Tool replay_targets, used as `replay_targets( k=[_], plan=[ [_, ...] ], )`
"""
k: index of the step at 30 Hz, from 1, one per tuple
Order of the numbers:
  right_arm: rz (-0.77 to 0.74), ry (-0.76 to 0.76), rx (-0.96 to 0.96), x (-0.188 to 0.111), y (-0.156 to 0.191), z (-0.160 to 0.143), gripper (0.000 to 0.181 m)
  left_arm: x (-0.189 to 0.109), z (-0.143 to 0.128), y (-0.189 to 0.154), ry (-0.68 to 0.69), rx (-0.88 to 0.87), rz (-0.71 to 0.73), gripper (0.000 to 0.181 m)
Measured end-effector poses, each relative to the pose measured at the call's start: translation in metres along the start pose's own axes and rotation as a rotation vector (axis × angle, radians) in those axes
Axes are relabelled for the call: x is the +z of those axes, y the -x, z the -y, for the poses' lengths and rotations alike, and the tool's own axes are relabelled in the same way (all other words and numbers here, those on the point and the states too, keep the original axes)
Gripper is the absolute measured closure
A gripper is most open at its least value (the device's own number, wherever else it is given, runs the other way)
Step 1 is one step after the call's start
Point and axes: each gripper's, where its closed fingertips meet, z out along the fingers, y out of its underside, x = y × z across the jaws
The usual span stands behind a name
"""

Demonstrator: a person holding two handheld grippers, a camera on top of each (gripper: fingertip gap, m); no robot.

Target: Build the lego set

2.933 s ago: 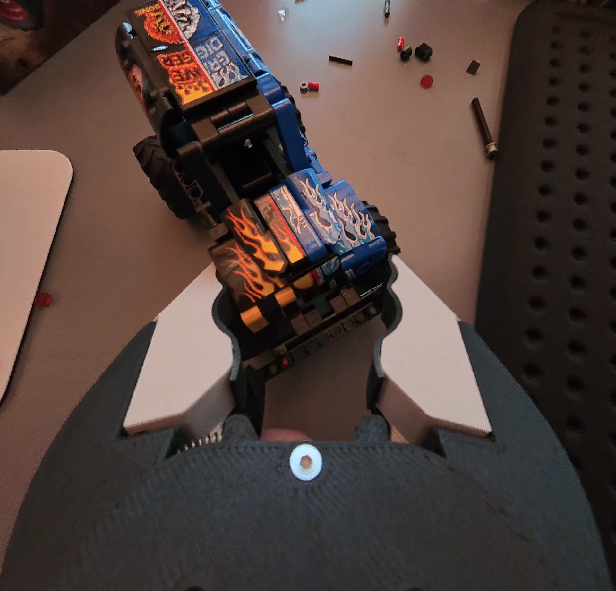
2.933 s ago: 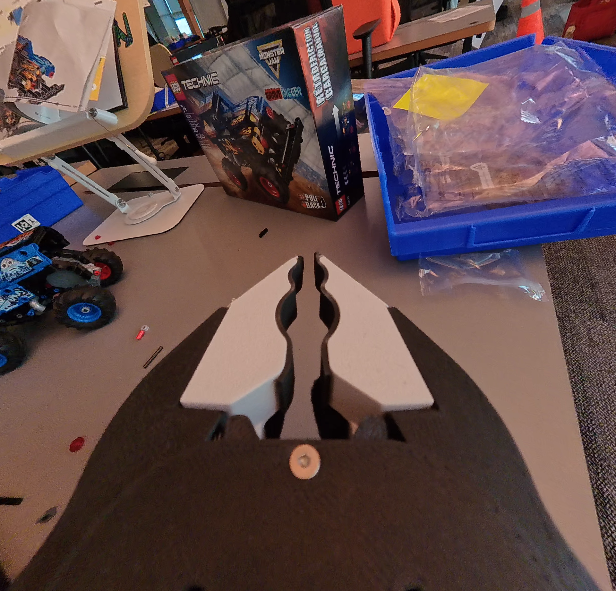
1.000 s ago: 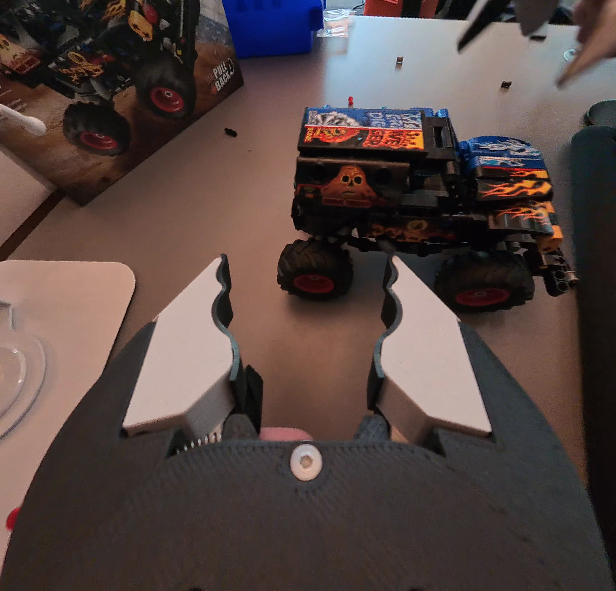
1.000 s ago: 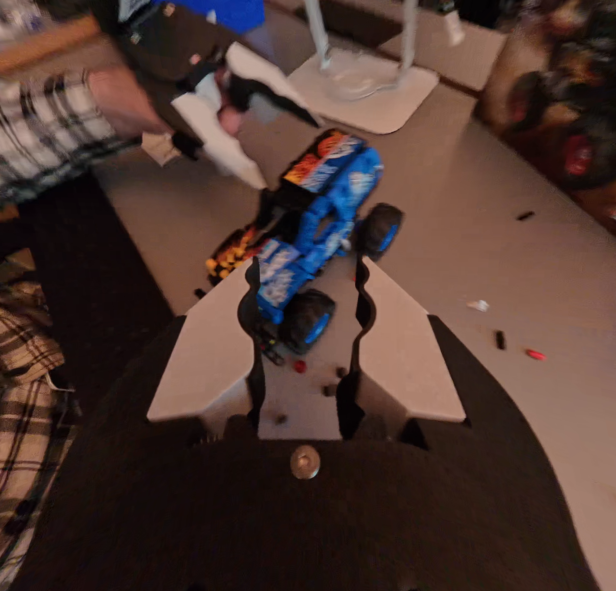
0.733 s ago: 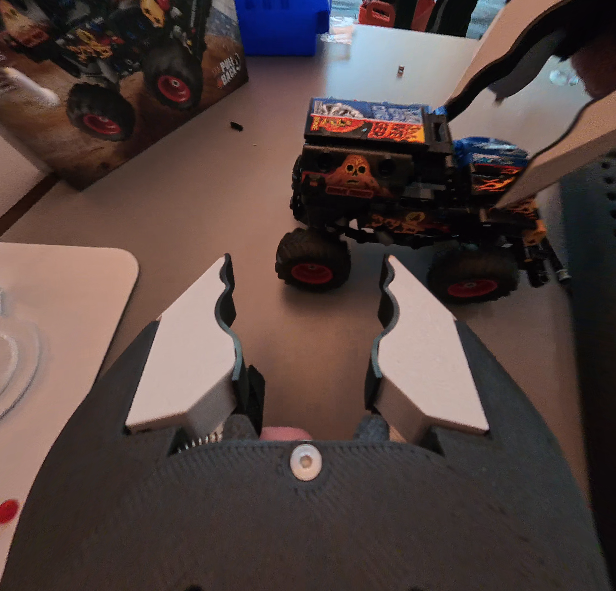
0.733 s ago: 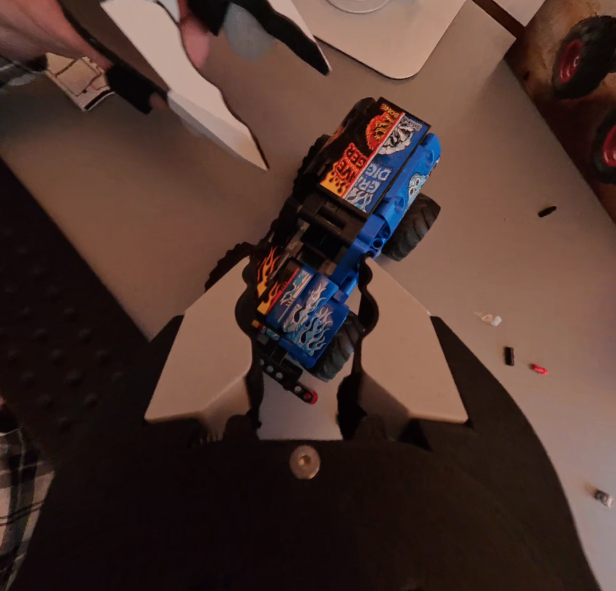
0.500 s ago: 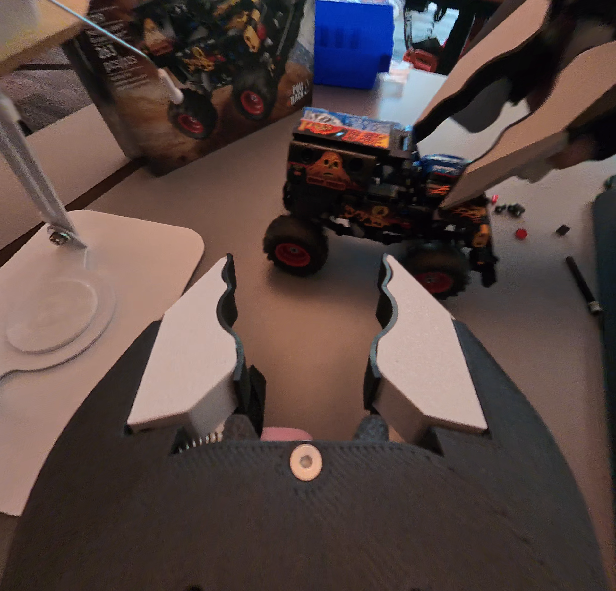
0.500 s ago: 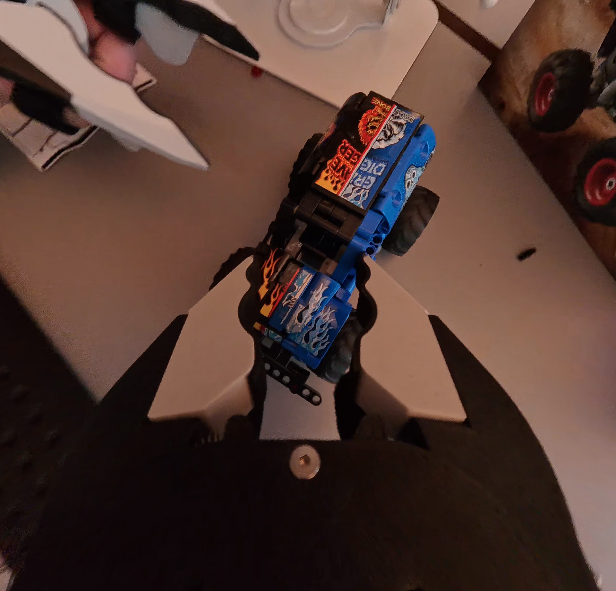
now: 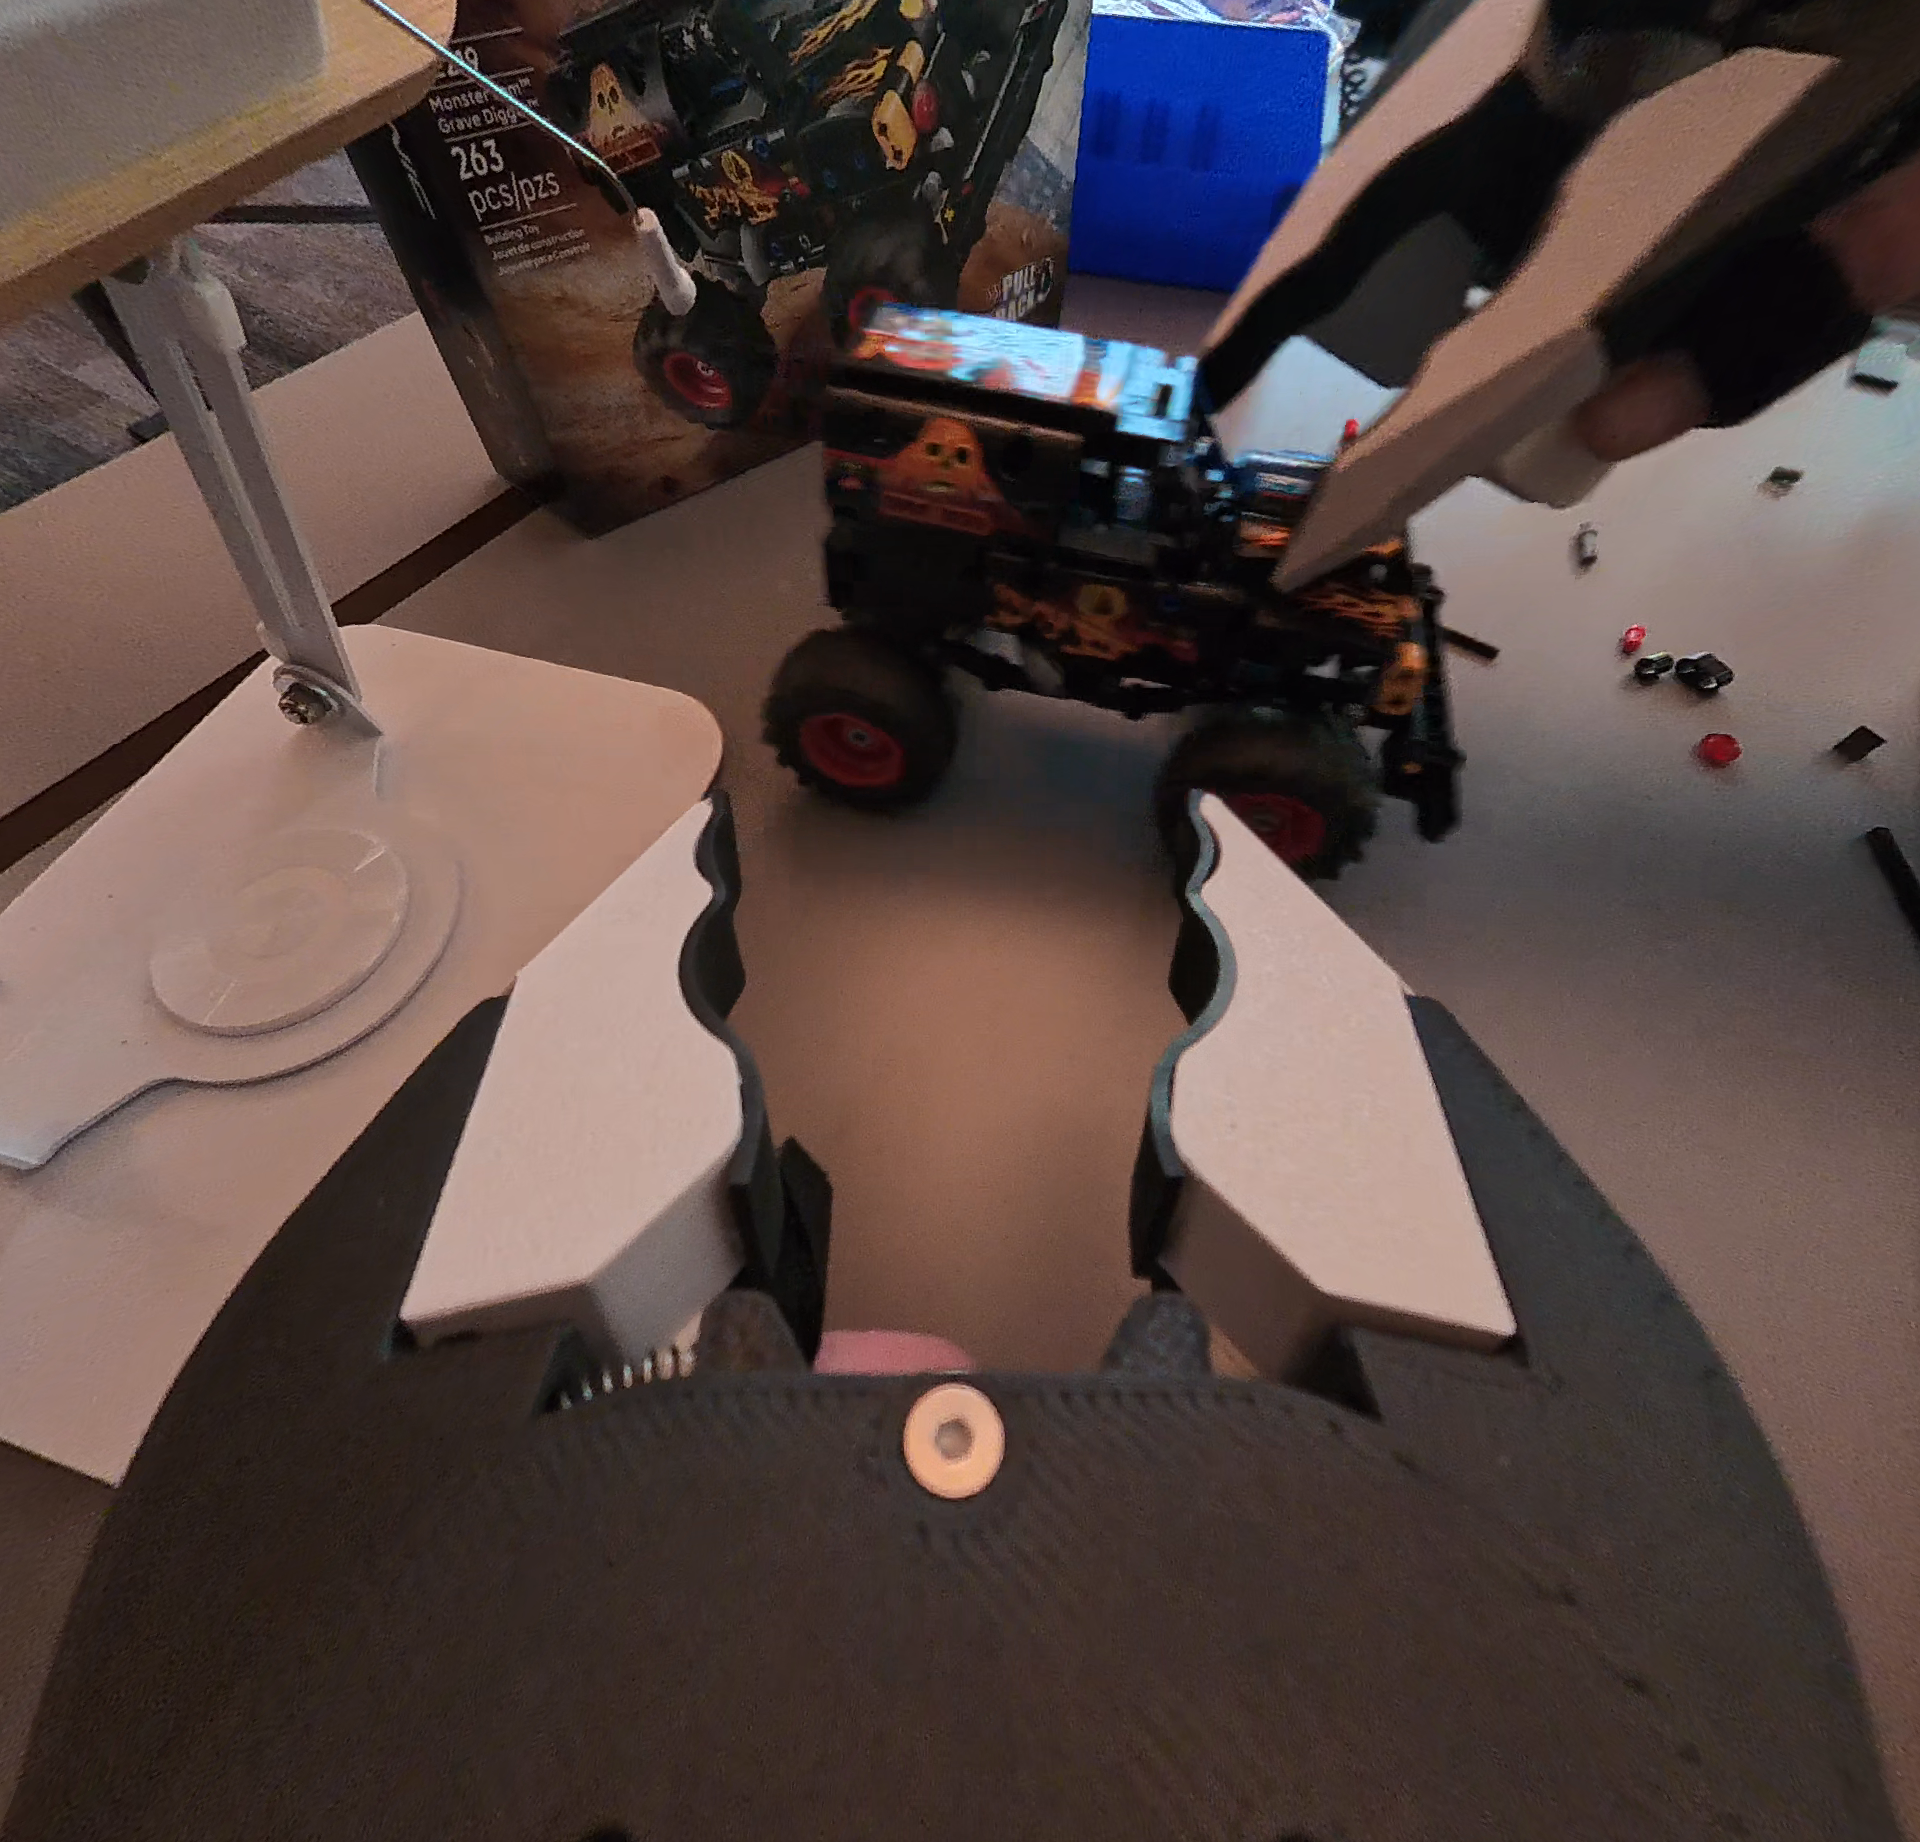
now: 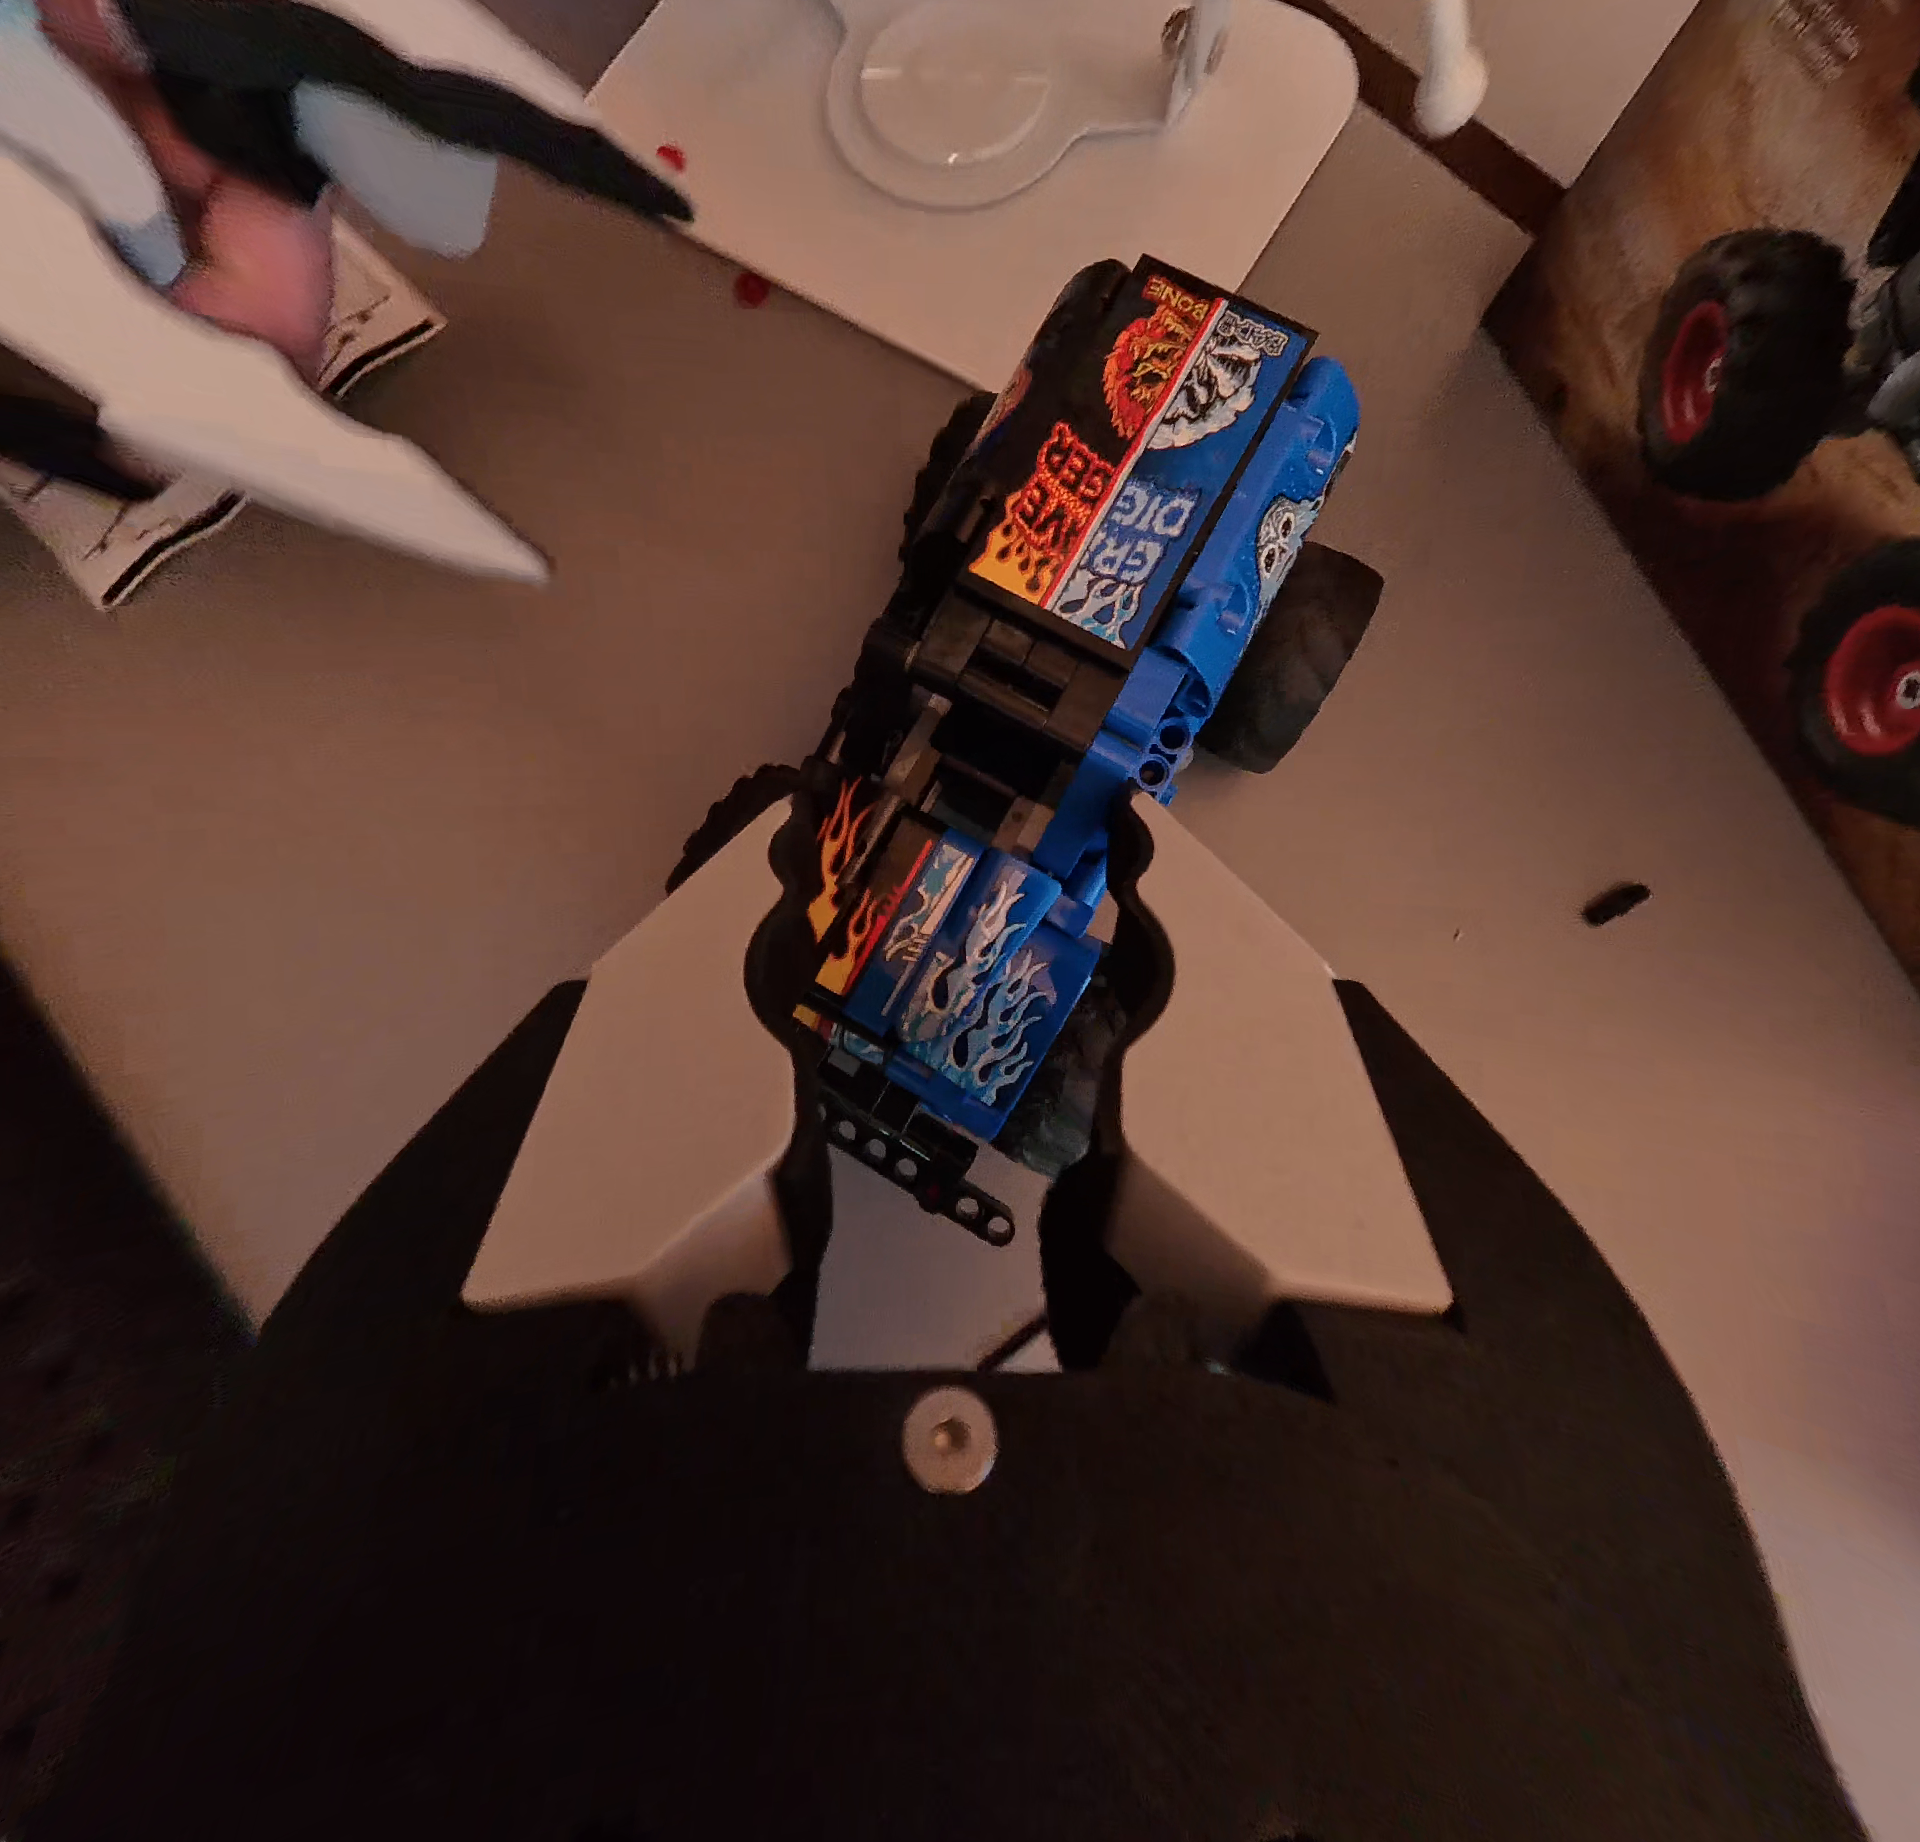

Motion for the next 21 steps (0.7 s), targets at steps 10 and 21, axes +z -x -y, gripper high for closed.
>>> replay_targets(
  k=[10,21],
  plan=[
    [0.079,0.061,-0.054,-0.062,0.045,-0.071,0.126,0.008,-0.010,-0.019,0.048,0.037,-0.081,0.098],
    [-0.098,0.044,-0.034,-0.060,0.048,-0.070,0.119,0.059,-0.036,-0.096,0.169,0.128,-0.306,0.119]
  ],
)
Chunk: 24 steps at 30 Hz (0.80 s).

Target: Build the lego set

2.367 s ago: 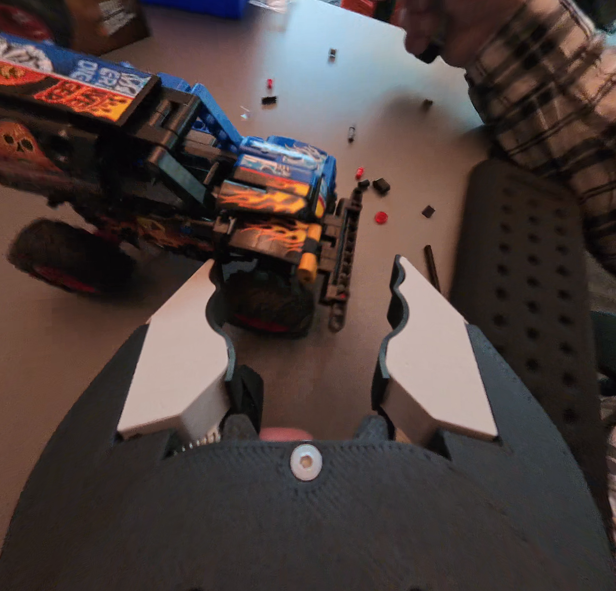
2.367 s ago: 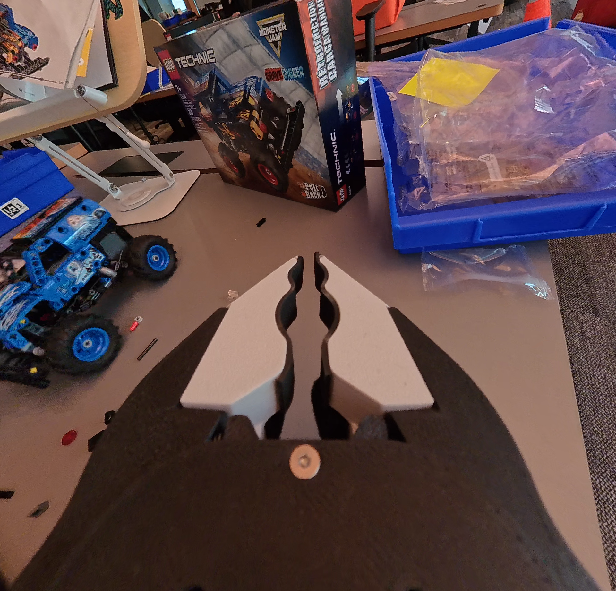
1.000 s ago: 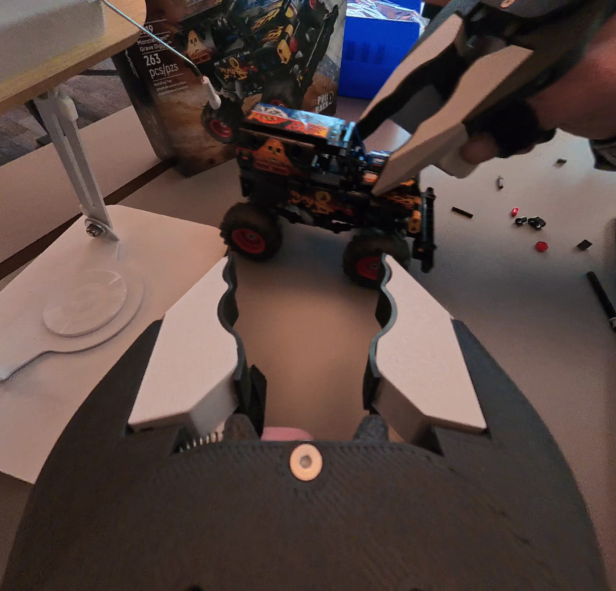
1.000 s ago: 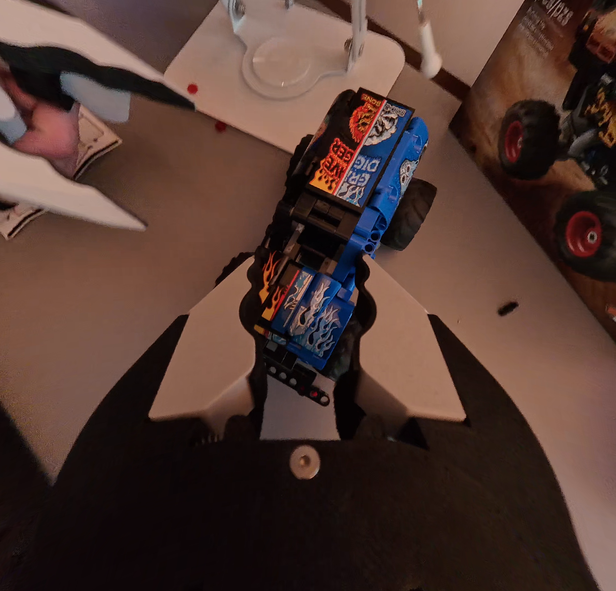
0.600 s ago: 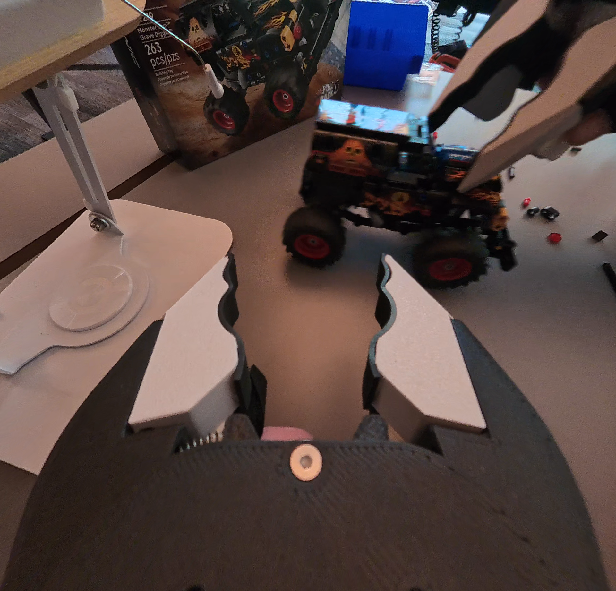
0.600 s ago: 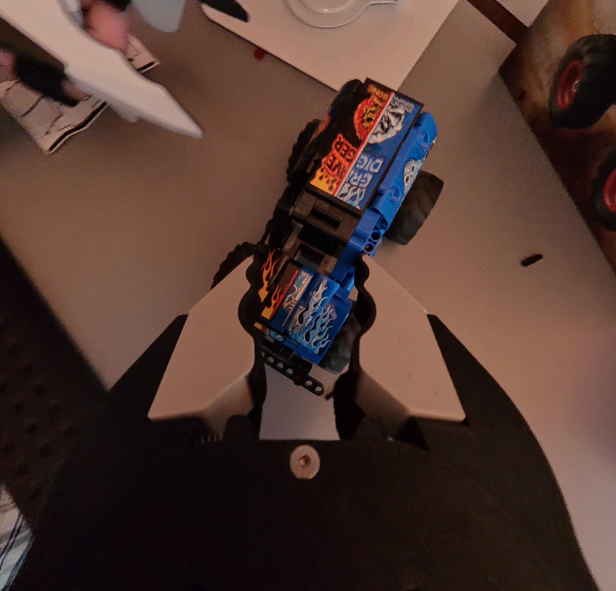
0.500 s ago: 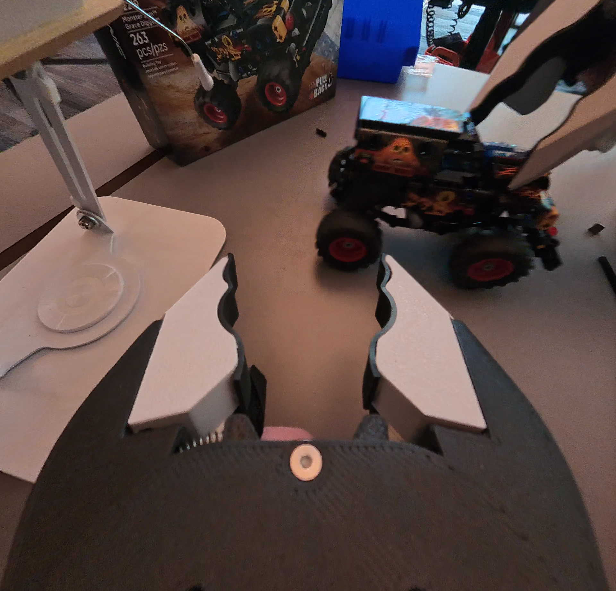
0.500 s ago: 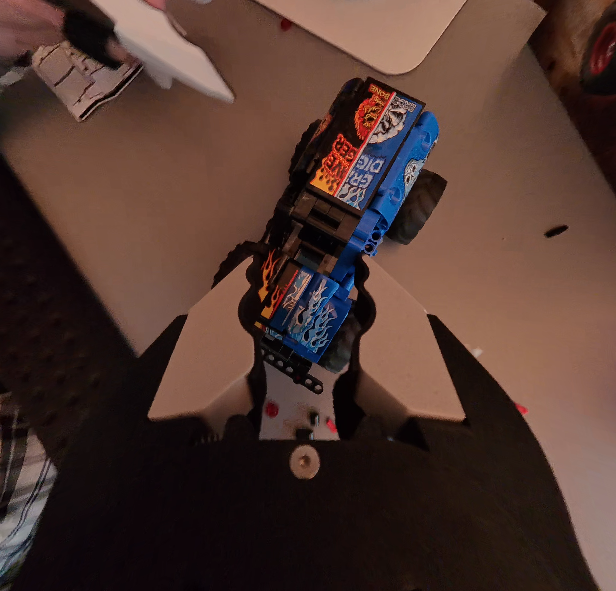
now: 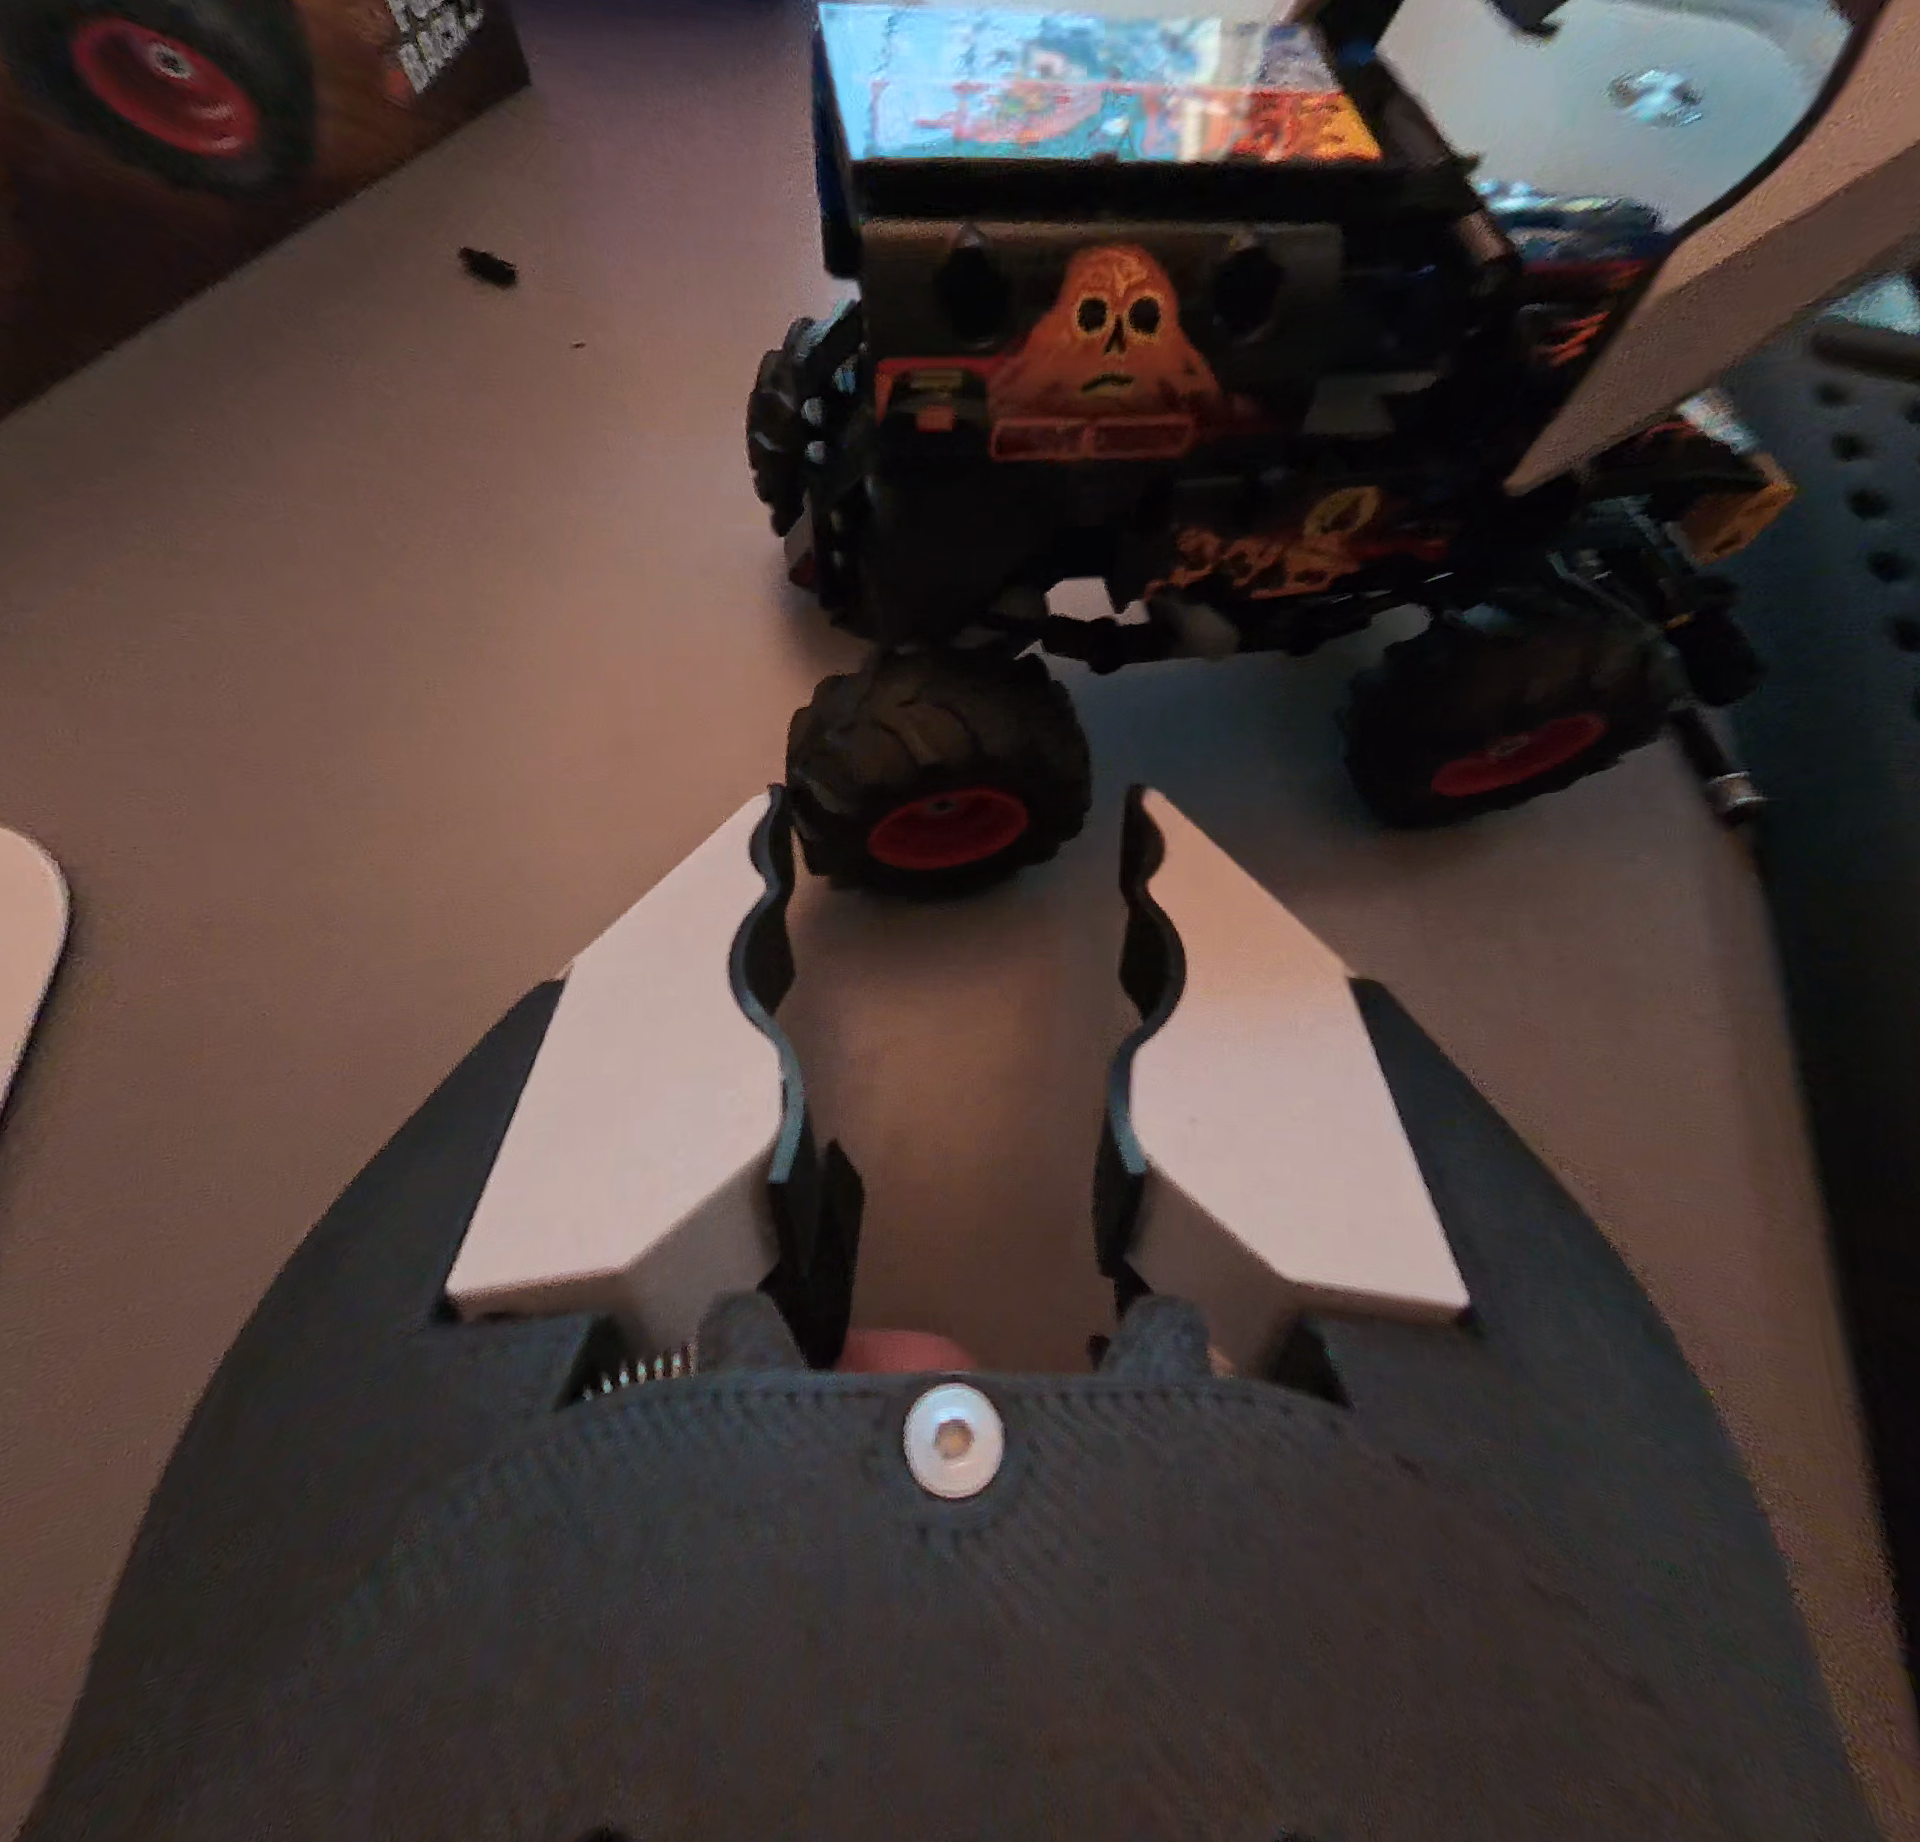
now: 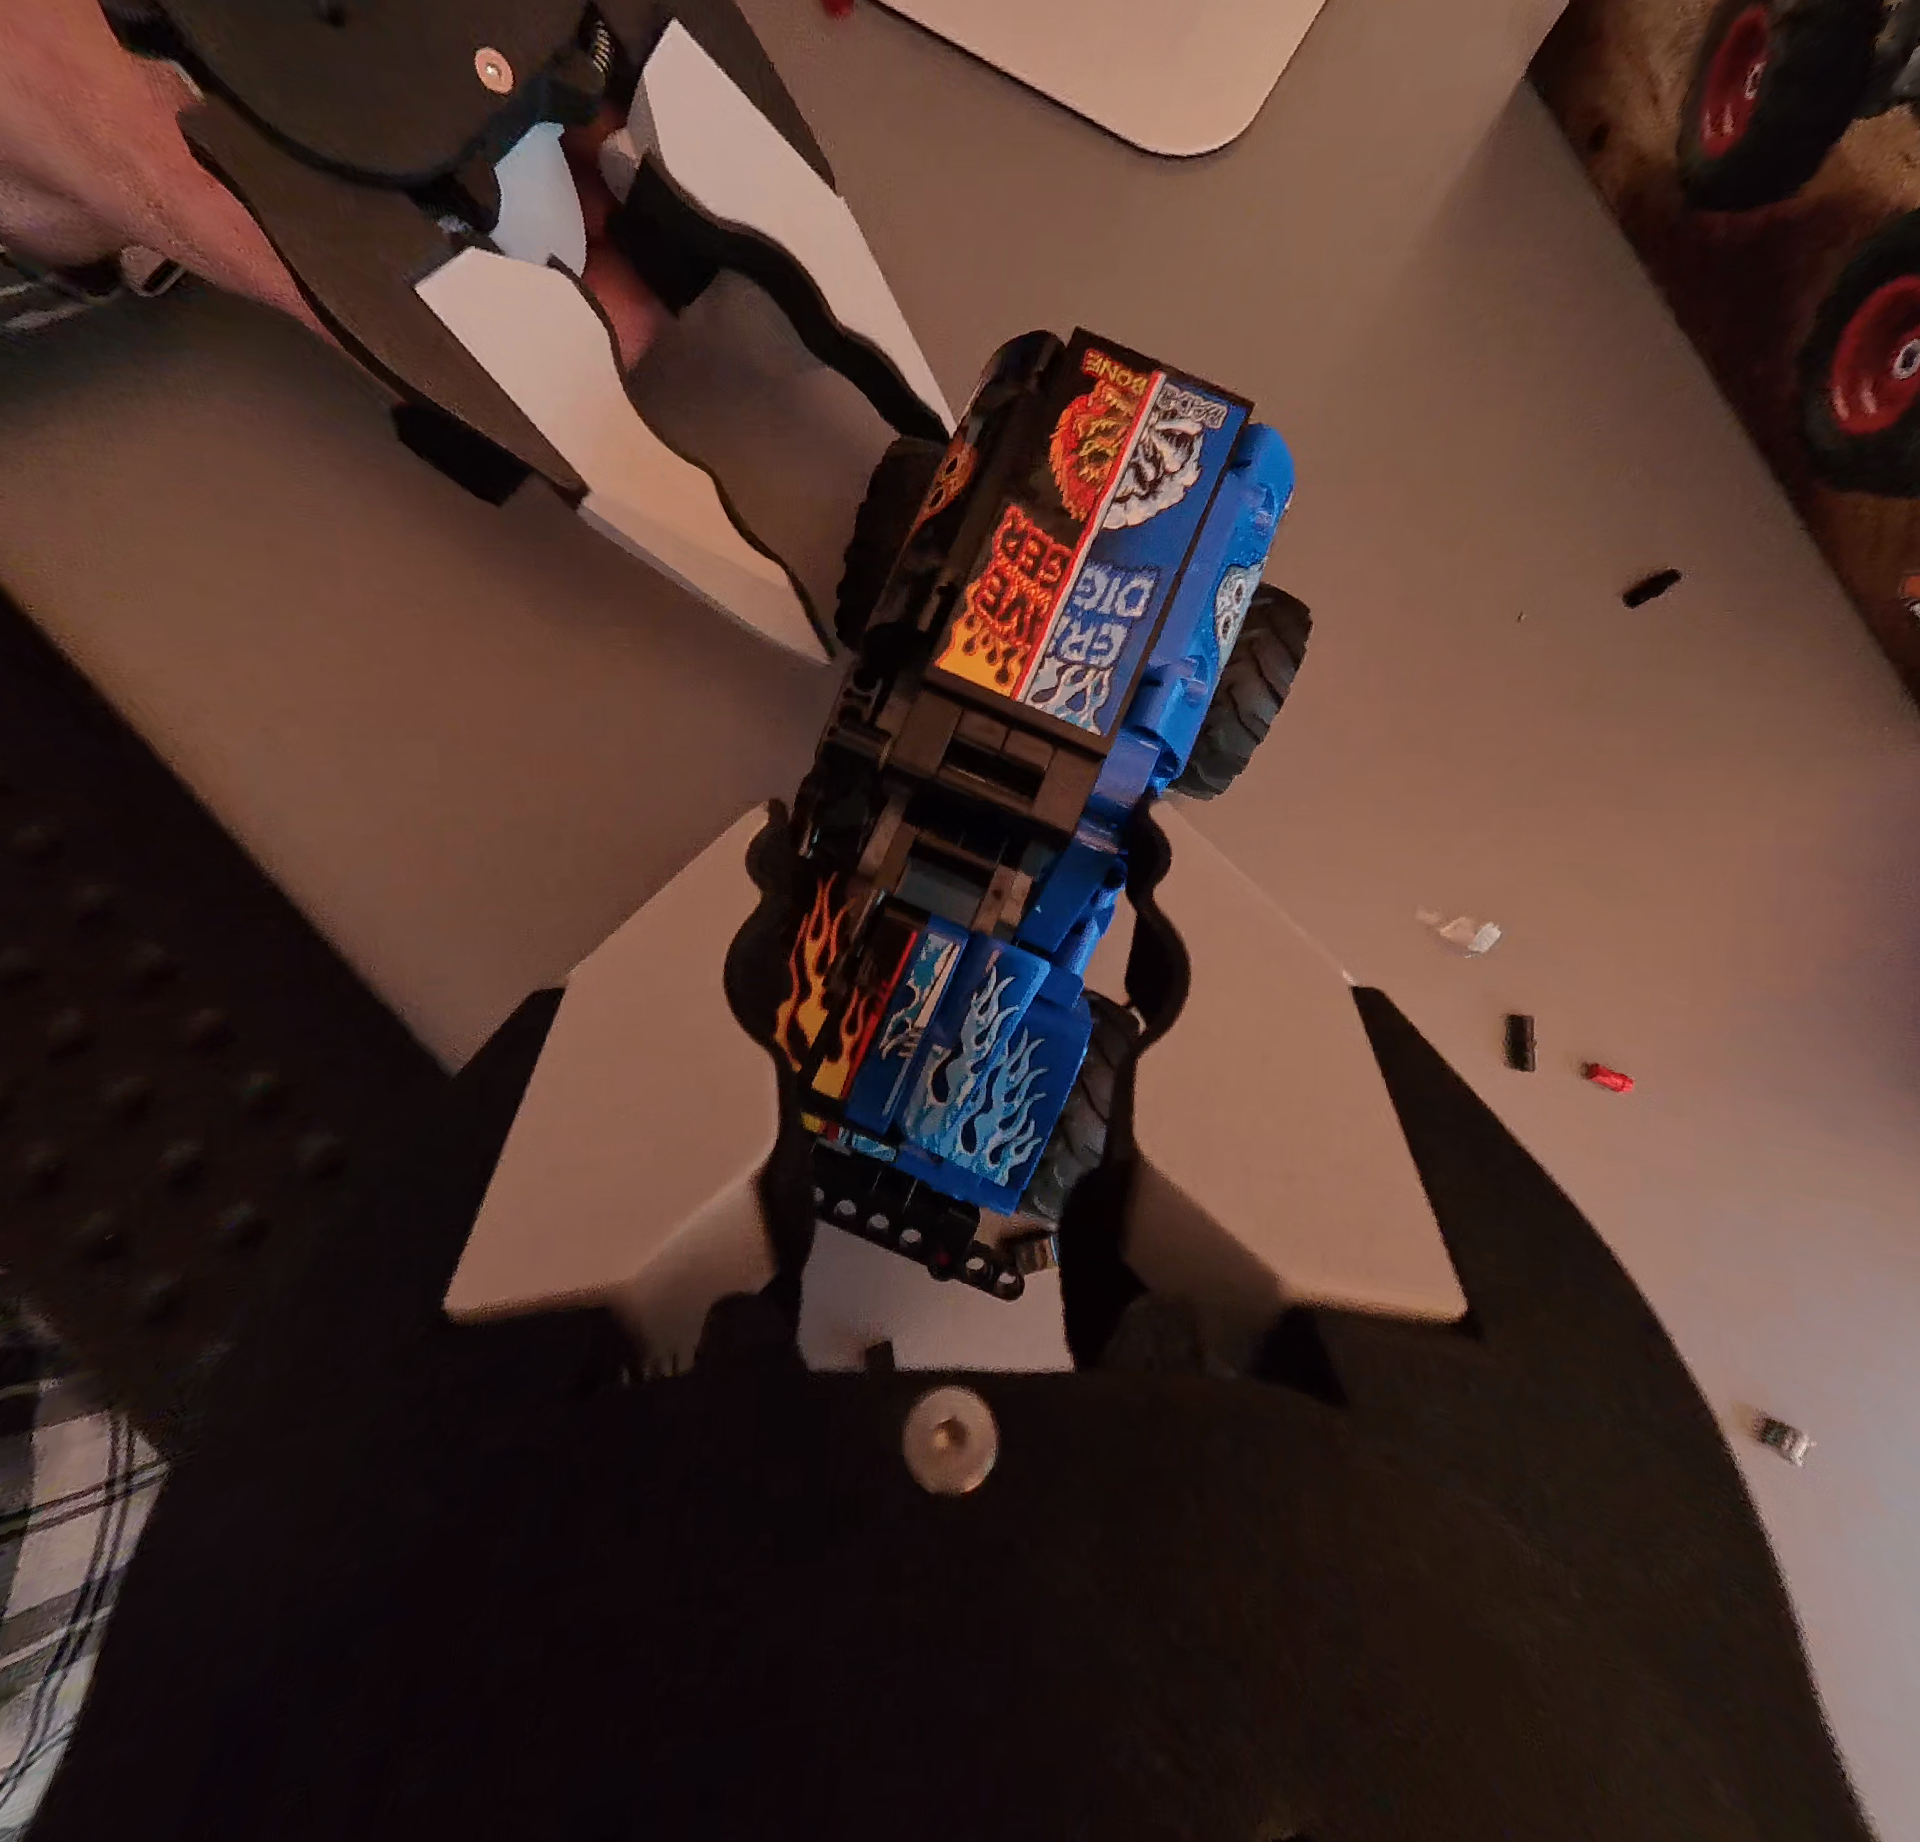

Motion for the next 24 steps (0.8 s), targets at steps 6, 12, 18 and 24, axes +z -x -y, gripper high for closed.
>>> replay_targets(
  k=[6,12,18,24],
  plan=[
    [0.072,-0.055,-0.027,0.006,-0.004,0.011,0.127,-0.020,-0.008,-0.003,0.048,0.003,-0.036,0.133],
    [0.209,-0.077,-0.130,0.020,-0.011,0.028,0.125,-0.053,-0.003,-0.075,0.030,0.008,-0.269,0.156],
    [0.295,-0.030,-0.202,0.030,-0.008,0.038,0.126,-0.058,-0.026,-0.059,0.120,0.081,-0.128,0.145],
    [0.324,-0.049,-0.212,0.038,-0.006,0.048,0.126,-0.078,-0.024,0.016,-0.004,-0.095,0.057,0.128]
  ],
)
